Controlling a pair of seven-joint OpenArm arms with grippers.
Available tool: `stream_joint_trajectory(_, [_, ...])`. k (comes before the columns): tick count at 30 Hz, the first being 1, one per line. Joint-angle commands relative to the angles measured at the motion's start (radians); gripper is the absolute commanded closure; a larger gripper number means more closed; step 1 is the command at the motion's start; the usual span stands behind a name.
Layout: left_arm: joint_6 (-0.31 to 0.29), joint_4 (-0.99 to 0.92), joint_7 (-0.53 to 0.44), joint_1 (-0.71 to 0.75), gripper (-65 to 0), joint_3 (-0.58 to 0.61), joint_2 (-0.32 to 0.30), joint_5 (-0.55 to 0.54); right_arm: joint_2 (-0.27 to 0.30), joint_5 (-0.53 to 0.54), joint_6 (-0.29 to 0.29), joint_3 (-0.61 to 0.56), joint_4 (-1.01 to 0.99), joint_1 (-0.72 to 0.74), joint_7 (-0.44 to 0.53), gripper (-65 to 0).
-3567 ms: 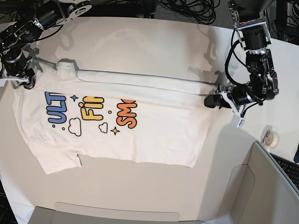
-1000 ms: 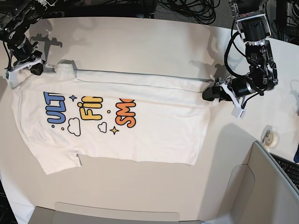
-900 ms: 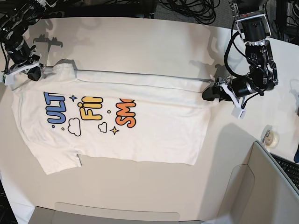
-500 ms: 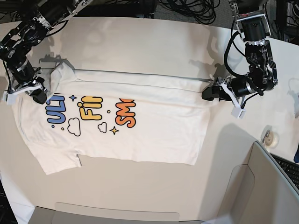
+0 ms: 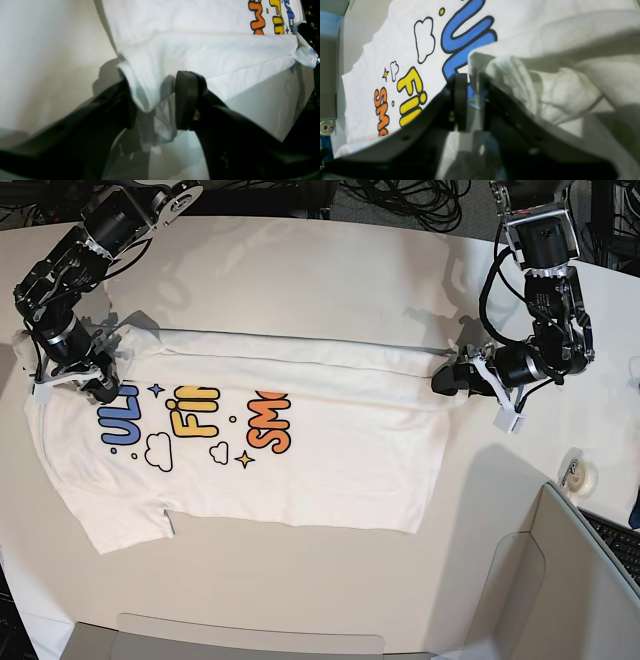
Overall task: Layout the t-shirt on the table in an organized manner, then fold the t-shirt properly
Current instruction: 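Release the folded hem and raise the right gripper, then press the folded edge flat with the right gripper along the fold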
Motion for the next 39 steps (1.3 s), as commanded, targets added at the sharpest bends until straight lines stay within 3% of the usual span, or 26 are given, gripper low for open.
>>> stream_joint_trajectory(1, [0.005, 0.005, 0.034, -0.003, -22.7, 0.005, -0.006, 0.036, 0.015, 0.015, 0.012, 0.002, 0.022, 0.014, 0.016, -20.1])
stream_joint_trajectory(6, [0.005, 0.005, 0.035, -0.003, -22.7, 0.005, -0.006, 0.037, 0.013, 0.015, 0.016, 0.001, 0.129, -0.007, 0.014, -32.9])
stream_joint_trajectory(9, [0.005, 0.005, 0.035, -0.003, -22.7, 0.005, -0.006, 0.037, 0.008, 0.044, 0.018, -0.006, 0.246, -0.042, 0.013, -33.0])
stream_joint_trajectory(12, [0.005, 0.005, 0.035, 0.002, -22.7, 0.006, -0.006, 0.037, 0.008, 0.153, 0.018, 0.001, 0.31, -0.093, -0.026, -33.0])
stream_joint_trajectory(16, [0.005, 0.005, 0.031, 0.014, -22.7, 0.045, -0.008, 0.037, -0.002, 0.336, 0.018, 0.031, 0.289, -0.176, -0.044, -33.0])
stream_joint_trajectory(20, [0.005, 0.005, 0.028, 0.015, -22.7, 0.061, -0.006, 0.037, -0.022, 0.428, 0.018, 0.033, 0.231, -0.25, -0.042, -33.0])
stream_joint_trajectory(29, [0.005, 0.005, 0.029, 0.019, -22.7, 0.066, -0.006, 0.037, -0.056, 0.546, 0.016, 0.077, 0.145, -0.283, -0.042, -33.0])
stream_joint_trajectory(39, [0.005, 0.005, 0.026, 0.045, -22.7, 0.066, -0.006, 0.036, -0.087, 0.555, 0.012, 0.076, 0.148, -0.279, -0.047, -33.0])
